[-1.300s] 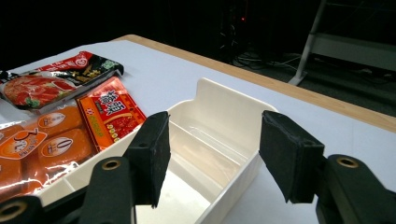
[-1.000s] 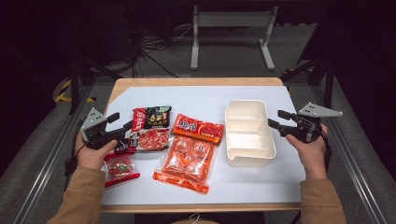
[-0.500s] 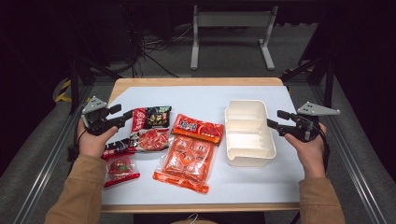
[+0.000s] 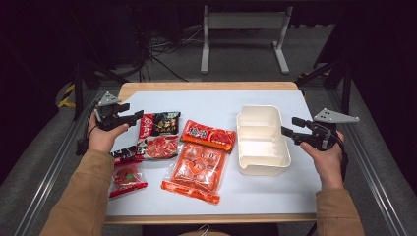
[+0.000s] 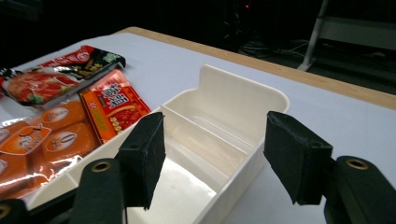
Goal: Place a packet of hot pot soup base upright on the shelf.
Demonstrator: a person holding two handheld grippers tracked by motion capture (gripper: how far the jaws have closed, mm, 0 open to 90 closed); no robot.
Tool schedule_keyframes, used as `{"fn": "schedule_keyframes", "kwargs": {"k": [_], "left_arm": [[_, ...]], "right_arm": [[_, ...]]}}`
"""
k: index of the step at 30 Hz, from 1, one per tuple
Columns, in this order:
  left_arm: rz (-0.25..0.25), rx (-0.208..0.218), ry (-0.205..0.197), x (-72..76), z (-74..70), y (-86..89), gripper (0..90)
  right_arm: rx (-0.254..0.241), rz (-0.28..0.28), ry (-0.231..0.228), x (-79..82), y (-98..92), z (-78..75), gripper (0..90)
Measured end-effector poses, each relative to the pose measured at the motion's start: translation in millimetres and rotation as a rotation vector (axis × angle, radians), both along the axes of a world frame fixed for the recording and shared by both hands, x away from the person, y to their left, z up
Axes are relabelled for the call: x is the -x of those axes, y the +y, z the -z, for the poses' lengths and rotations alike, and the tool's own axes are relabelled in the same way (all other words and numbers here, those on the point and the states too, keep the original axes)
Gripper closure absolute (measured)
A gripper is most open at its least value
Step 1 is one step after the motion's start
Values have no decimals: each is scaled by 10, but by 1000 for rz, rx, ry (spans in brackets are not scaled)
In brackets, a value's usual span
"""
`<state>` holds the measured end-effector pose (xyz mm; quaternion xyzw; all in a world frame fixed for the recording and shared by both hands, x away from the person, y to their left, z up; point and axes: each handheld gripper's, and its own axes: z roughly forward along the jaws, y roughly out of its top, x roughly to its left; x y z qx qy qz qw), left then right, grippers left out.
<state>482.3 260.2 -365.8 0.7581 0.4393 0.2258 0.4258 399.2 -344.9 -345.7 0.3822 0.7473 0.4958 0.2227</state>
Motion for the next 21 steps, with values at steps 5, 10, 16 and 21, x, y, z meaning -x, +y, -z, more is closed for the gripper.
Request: {"fn": "schedule_keyframes", "kwargs": {"k": [5,10,16,21], "left_arm": [[-14,5,46,-163,111,19,345],[-31,23,78,-281,231,28,336],[-35,48,155,-379,379,-1,367],[-42,16,200,-424,468,-2,363]], "right_arm": [[-4,-9,-10,29,12,-22,382],[10,-4,-10,55,11,-23,381],[-12,8,-6,71,-23,-16,385],[-10,7,-10,71,-30,-12,383]]}}
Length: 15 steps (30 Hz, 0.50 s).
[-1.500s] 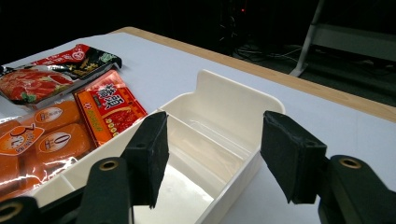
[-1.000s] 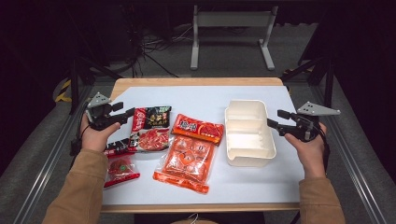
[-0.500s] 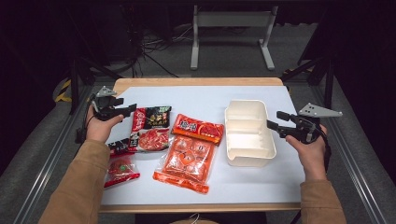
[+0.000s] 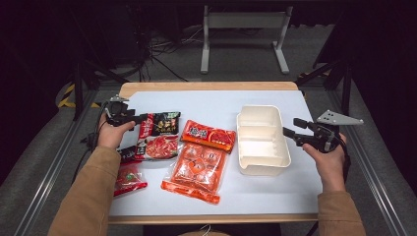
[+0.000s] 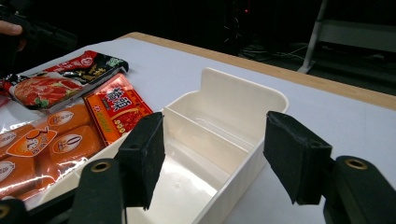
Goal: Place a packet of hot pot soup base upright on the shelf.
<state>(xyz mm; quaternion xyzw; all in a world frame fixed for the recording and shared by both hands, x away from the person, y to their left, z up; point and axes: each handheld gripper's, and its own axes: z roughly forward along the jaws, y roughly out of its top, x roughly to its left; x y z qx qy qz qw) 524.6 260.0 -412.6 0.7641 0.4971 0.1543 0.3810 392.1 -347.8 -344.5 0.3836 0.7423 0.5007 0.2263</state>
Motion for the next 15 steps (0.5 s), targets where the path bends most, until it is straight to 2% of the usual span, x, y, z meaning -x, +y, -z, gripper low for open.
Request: {"fn": "schedule_keyframes", "kwargs": {"k": [1,4,6,10,15], "left_arm": [[-2,-9,4,-9,19,0,363],[-9,2,35,-18,48,-2,363],[-16,12,77,-29,80,-6,363],[-6,26,126,-46,145,-33,383],[-1,46,152,-57,187,-54,400]], "right_arm": [[-1,0,2,-1,0,2,383],[2,3,3,-6,0,8,382],[0,4,7,-8,3,11,381],[4,3,5,-14,5,15,380],[4,2,6,-15,7,18,379]]}}
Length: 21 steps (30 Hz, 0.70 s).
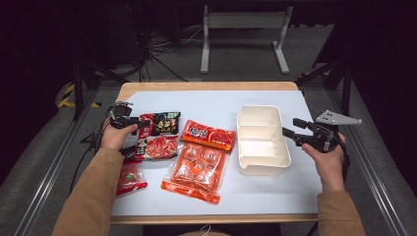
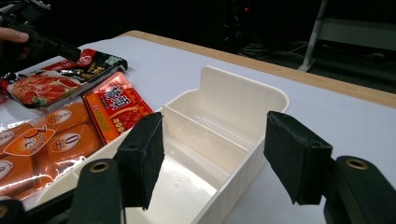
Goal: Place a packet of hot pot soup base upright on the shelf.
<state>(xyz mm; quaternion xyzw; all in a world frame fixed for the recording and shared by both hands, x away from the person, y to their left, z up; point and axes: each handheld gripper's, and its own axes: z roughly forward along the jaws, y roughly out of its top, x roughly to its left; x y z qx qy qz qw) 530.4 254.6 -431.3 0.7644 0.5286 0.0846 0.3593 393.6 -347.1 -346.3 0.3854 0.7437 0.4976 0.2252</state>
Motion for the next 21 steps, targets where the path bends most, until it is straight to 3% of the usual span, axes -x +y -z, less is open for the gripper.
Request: {"fn": "schedule_keyframes", "kwargs": {"k": [3,10,15,21], "left_arm": [[2,23,8,2,29,-7,446],[-5,13,17,11,90,-17,545],[-27,60,19,51,117,4,699],[-28,24,24,59,74,-42,782]], "right_arm": [[14,7,0,1,11,2,377],[39,7,-2,-4,38,8,376],[45,16,13,-16,44,19,378],[44,13,18,-17,58,17,382]]}}
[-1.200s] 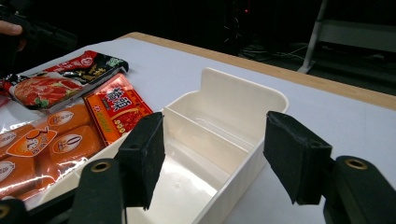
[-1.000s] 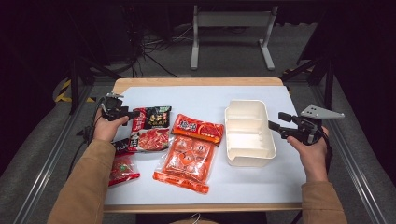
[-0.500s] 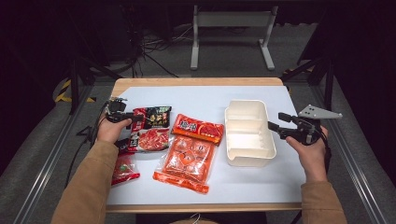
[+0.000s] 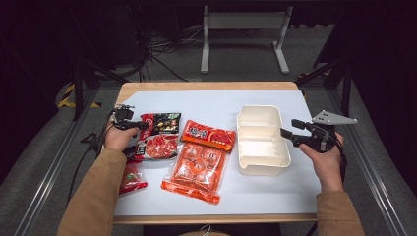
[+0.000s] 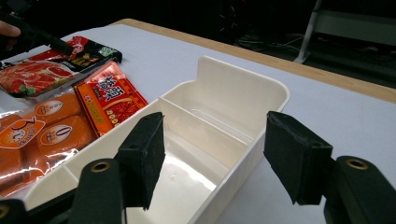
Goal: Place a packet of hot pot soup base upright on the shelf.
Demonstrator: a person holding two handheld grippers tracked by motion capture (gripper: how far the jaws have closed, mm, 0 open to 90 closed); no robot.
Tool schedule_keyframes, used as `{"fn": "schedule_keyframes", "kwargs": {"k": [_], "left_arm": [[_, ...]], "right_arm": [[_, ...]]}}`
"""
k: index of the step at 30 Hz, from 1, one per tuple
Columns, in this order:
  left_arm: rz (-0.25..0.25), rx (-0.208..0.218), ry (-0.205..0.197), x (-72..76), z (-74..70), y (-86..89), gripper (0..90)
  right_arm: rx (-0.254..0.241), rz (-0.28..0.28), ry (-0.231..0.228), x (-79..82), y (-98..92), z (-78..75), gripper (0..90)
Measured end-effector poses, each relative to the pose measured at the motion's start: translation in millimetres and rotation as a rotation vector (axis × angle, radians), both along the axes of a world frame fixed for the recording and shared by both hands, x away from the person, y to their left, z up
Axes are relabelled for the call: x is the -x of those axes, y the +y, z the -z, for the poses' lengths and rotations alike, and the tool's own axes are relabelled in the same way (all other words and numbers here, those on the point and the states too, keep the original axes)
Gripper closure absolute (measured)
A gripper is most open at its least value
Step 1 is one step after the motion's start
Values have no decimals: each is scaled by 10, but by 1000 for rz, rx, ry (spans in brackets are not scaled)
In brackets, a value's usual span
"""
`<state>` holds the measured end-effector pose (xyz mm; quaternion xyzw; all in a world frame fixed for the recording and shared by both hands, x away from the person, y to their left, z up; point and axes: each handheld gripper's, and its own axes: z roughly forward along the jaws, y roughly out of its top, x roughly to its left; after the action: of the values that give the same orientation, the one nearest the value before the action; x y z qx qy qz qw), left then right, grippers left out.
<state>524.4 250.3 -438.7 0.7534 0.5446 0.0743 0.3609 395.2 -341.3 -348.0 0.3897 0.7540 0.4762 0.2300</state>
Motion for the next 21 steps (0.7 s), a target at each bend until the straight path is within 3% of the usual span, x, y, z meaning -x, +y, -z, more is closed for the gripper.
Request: {"fn": "schedule_keyframes", "kwargs": {"k": [8,21], "left_arm": [[-15,14,-19,38,-81,-4,797],[3,65,-136,252,-448,-36,846]], "right_arm": [[-20,-2,4,5,-25,-5,385],[-55,-10,5,18,-57,-20,387]]}}
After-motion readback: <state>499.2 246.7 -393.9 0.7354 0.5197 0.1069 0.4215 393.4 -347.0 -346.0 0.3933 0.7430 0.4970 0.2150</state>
